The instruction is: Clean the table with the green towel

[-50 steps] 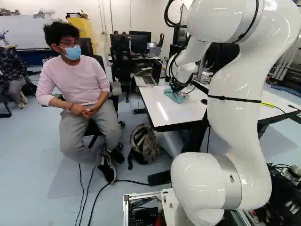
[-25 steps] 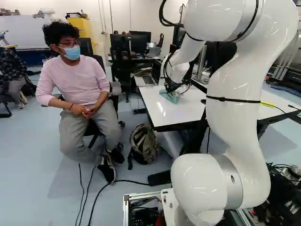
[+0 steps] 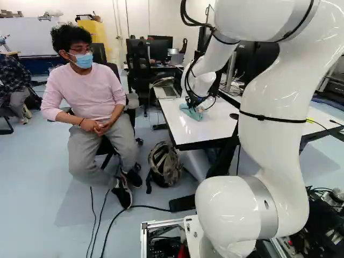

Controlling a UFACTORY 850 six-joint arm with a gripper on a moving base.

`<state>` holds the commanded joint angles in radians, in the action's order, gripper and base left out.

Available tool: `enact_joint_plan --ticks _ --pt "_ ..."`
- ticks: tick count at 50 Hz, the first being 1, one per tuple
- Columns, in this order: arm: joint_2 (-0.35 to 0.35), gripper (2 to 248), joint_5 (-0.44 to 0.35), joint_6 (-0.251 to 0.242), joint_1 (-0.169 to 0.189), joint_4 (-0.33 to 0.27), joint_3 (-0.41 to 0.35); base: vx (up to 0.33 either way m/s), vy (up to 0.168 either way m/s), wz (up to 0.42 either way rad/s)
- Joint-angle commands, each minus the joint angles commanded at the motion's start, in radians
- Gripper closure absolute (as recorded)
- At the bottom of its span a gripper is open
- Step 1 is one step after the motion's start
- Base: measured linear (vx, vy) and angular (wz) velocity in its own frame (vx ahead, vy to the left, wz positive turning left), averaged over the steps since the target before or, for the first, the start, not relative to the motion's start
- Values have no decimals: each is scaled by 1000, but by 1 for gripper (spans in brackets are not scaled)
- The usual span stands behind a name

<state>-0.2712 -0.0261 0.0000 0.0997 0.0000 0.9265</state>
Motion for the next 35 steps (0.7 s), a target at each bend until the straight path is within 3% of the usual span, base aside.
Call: enact_joint_plan --ticks 20,35 --pt "89 222 0 0 8 0 -104 0 0 0" --pt "123 222 0 0 49 0 -143 0 0 0"
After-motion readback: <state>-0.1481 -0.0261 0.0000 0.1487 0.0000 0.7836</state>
